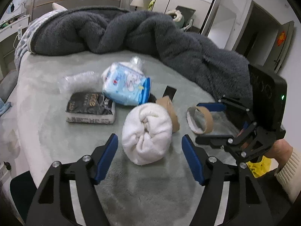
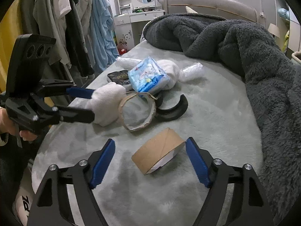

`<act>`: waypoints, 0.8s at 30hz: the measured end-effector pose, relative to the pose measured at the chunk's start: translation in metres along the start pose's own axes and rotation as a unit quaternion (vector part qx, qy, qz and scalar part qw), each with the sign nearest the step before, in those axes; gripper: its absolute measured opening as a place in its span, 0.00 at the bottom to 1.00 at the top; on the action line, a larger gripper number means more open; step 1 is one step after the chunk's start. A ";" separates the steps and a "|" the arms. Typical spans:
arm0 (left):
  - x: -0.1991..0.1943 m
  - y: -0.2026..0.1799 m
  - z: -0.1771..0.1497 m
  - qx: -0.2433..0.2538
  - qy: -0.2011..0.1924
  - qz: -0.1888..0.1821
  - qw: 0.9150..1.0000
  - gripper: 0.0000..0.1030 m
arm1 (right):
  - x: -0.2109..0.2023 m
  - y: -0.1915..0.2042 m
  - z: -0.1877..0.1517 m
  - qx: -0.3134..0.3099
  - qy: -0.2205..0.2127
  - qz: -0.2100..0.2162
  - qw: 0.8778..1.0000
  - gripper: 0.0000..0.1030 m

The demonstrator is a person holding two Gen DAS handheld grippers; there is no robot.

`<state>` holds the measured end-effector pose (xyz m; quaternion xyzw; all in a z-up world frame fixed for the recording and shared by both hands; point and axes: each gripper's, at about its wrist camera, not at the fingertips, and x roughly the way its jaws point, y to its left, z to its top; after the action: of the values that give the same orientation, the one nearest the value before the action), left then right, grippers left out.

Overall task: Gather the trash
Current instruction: 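Grasp the white rolled towel with the left tool while the right tool grasps the brown tape roll, then carry the white towel and tape roll over the teal bin with both tools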

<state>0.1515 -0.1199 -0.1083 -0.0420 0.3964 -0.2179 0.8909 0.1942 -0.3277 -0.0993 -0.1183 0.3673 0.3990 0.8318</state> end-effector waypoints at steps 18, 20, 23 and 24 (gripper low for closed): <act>0.006 0.008 0.005 -0.017 -0.002 0.007 1.000 0.47 | 0.017 -0.010 0.003 0.009 0.019 -0.008 1.000 0.55; 0.000 0.009 0.007 -0.018 -0.012 0.008 1.000 0.47 | 0.014 -0.010 0.006 0.015 0.014 -0.011 1.000 0.54; -0.009 0.009 0.009 -0.011 -0.024 0.017 1.000 0.47 | 0.009 -0.012 0.011 0.024 0.004 -0.016 1.000 0.54; -0.011 0.009 0.009 -0.008 -0.027 0.019 0.999 0.47 | 0.006 -0.011 0.013 0.026 -0.002 -0.018 0.999 0.54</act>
<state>0.1548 -0.1080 -0.0964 -0.0471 0.3751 -0.1964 0.9047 0.2119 -0.3253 -0.0952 -0.1020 0.3739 0.3747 0.8422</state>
